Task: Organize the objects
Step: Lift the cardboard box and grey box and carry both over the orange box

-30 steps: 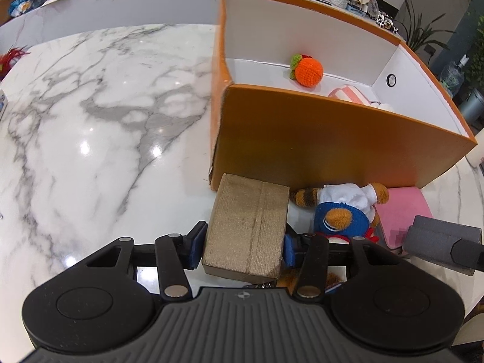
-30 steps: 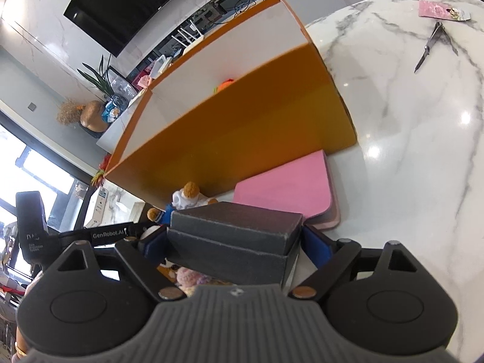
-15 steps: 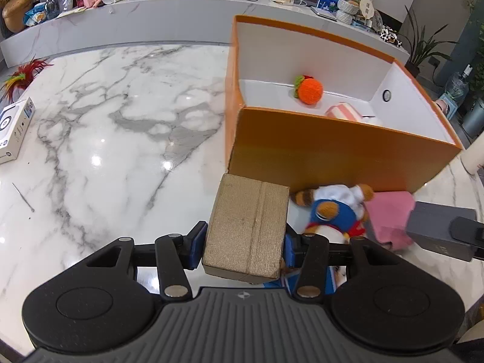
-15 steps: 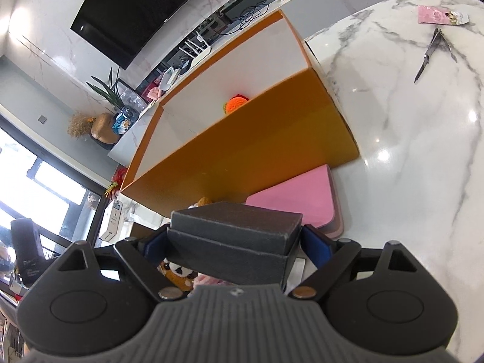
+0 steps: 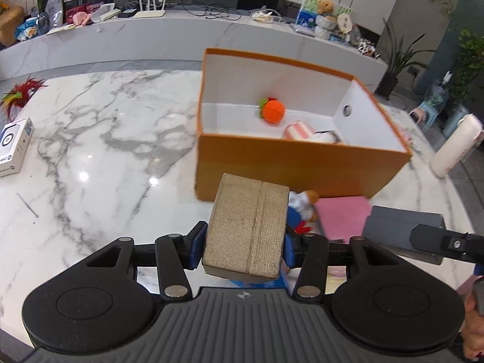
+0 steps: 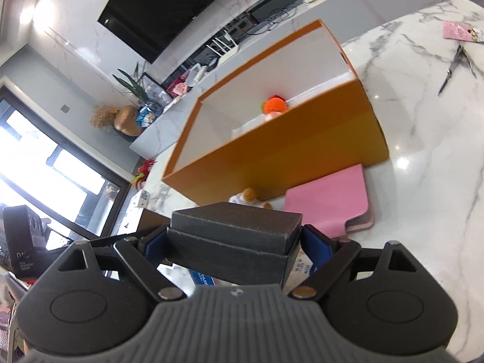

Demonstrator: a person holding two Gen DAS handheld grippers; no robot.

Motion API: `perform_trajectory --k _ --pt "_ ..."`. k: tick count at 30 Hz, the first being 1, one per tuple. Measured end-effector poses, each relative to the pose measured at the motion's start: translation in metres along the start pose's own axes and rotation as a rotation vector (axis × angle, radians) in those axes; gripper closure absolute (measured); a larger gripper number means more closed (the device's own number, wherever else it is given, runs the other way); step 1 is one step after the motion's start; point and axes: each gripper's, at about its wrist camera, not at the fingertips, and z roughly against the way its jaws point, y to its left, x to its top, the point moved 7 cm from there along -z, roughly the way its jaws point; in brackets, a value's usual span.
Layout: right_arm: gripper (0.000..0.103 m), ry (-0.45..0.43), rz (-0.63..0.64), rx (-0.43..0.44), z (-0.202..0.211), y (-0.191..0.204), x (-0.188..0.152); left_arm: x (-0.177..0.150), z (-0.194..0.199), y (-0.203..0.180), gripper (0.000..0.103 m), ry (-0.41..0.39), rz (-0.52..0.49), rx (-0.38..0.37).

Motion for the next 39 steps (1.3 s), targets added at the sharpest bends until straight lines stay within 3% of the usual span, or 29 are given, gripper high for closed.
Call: perform_trajectory --k 11,17,23,30,34,39 --pt "0.013 -0.123 0.042 0.038 0.042 0.027 0.024 0.027 0.03 -0.027 0.047 -0.095 -0.027 -0.022" --pt "0.013 -0.212 0.099 0.036 0.046 0.052 0.079 0.084 0.037 -0.042 0.047 -0.162 -0.018 -0.045" --pt "0.013 -0.228 0.073 0.006 -0.001 0.038 0.141 0.146 -0.01 -0.048 0.047 -0.196 -0.027 -0.008" --pt "0.013 -0.149 0.026 -0.095 -0.073 -0.012 0.164 0.169 -0.101 -0.038 0.047 -0.054 -0.001 0.029" --pt "0.013 -0.1 0.024 -0.117 -0.104 -0.027 0.173 0.176 -0.131 -0.036 0.047 0.004 -0.027 0.063" --pt "0.013 0.024 0.133 -0.183 -0.14 -0.023 0.189 0.175 -0.158 -0.035 0.047 0.104 -0.019 0.06"
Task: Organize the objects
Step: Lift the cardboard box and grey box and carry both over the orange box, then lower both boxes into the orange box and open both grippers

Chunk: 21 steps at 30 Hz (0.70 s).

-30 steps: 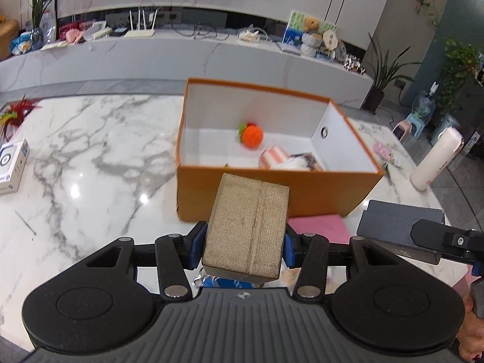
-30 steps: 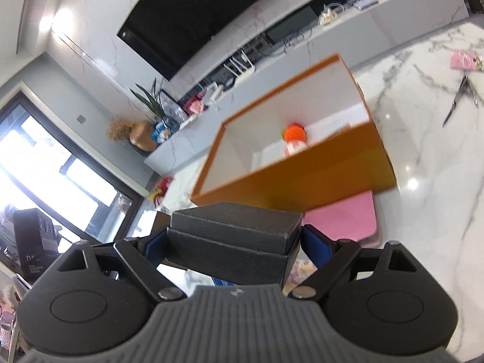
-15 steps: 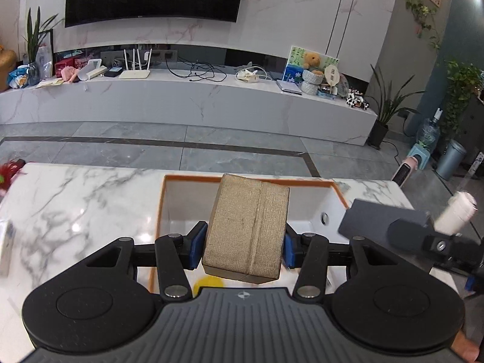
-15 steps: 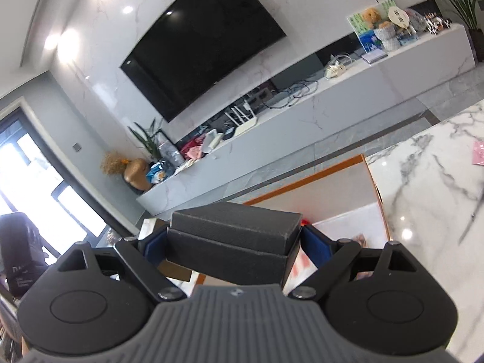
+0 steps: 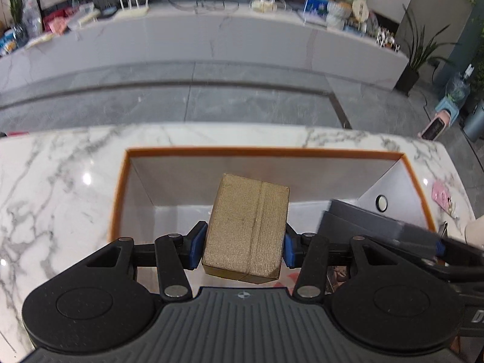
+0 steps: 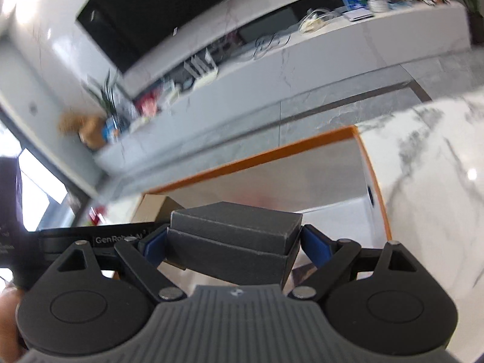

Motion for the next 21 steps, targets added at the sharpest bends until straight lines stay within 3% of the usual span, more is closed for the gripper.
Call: perform_trajectory --k 8,21 --pt "0.013 0.179 0.042 -0.069 -0.046 -0.011 0.013 -0.001 -0.027 0.018 0.047 0.09 0.127 -0.007" --pt "0.013 0.301 0.134 -0.195 -0.088 -0.019 0.002 -0.009 -0.059 0.032 0.047 0.177 0.203 0.061"
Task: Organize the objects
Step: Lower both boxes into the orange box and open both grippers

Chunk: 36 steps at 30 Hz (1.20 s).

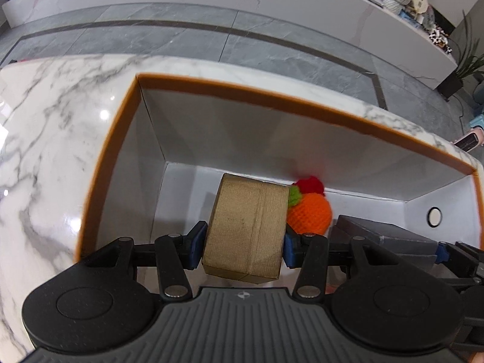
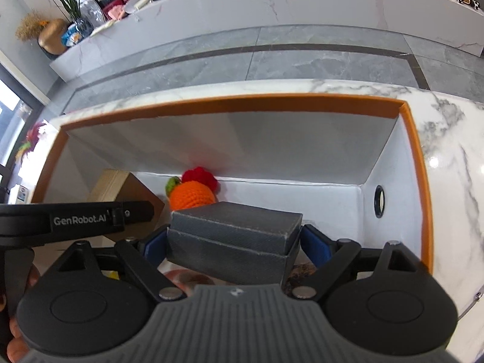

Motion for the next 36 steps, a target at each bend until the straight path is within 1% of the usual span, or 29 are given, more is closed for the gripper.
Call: perform_trajectory --k 4,7,20,27,36 --pt "0.013 0.02 0.014 -0.02 -0.007 0.0 -0.002 -0.002 -0.009 0.001 0.048 0.02 0.004 0.004" --pt "0.013 0.032 0.02 -0.024 -0.011 -0.001 0.0 -0.001 -0.009 0.001 0.048 0.017 0.005 0.01" --pt "0.012 0.03 0.041 -0.026 -0.016 0.001 0.0 -0.002 -0.008 0.007 0.047 0.018 0.0 0.011" --pt "0.012 0.025 0.051 -0.035 -0.018 0.003 -0.002 -0.004 -0.007 0.008 0.042 0.026 -0.003 0.022" --pt "0.012 0.026 0.054 -0.045 -0.018 0.005 -0.004 -0.004 -0.002 0.008 0.041 0.014 -0.016 0.029"
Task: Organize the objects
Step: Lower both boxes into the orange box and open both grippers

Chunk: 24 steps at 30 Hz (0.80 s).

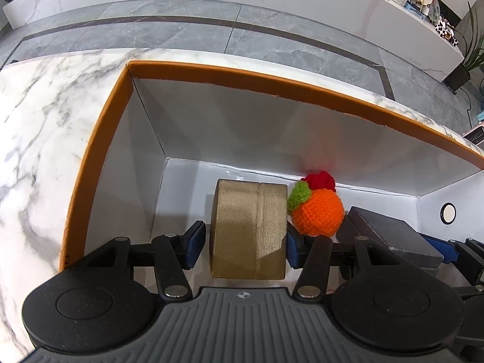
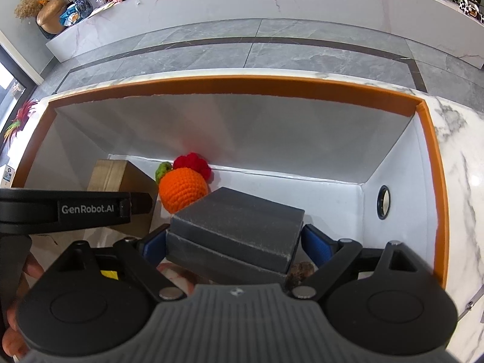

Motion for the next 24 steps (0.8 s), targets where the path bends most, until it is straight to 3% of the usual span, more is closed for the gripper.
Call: perform_trajectory --k 24 --pt "0.011 -0.012 0.054 -0.046 0.015 0.008 -0.001 -0.002 0.014 -0.012 0.039 -0.023 -0.042 0.013"
